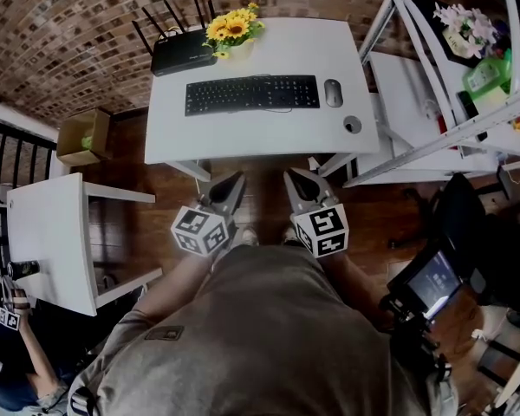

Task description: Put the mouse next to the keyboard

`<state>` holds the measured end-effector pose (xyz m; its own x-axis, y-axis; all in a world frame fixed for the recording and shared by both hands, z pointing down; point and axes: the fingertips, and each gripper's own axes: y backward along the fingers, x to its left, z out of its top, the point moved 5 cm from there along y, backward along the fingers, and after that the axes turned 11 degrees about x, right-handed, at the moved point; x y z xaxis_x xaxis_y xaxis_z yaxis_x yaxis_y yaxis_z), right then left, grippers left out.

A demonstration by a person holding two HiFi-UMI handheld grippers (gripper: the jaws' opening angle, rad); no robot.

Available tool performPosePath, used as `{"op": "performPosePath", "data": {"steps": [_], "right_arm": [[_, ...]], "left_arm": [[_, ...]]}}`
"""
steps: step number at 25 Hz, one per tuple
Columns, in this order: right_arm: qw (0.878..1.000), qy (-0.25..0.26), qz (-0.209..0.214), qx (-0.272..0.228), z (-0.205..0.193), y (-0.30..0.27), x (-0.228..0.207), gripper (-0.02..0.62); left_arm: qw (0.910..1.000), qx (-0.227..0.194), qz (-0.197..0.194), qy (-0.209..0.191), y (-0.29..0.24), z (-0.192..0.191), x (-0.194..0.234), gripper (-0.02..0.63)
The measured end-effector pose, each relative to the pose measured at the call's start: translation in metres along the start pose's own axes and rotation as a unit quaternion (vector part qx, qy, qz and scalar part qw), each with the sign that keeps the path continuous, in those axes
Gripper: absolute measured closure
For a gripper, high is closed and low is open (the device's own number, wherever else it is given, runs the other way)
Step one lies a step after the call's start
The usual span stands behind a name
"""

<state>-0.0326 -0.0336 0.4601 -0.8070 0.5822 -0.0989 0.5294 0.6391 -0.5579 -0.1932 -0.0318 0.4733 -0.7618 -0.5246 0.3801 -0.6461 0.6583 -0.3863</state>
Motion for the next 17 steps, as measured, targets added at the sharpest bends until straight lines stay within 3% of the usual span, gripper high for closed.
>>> {"op": "performPosePath", "data": {"steps": [17], "right_arm": [[1.0, 0.007, 0.0, -0.005, 0.0032, 0.0051, 0.0051, 0.581]], "left_arm": [[1.0, -0.004, -0.006, -0.004, -0.001, 0.0037, 0.0003, 0.611]]}}
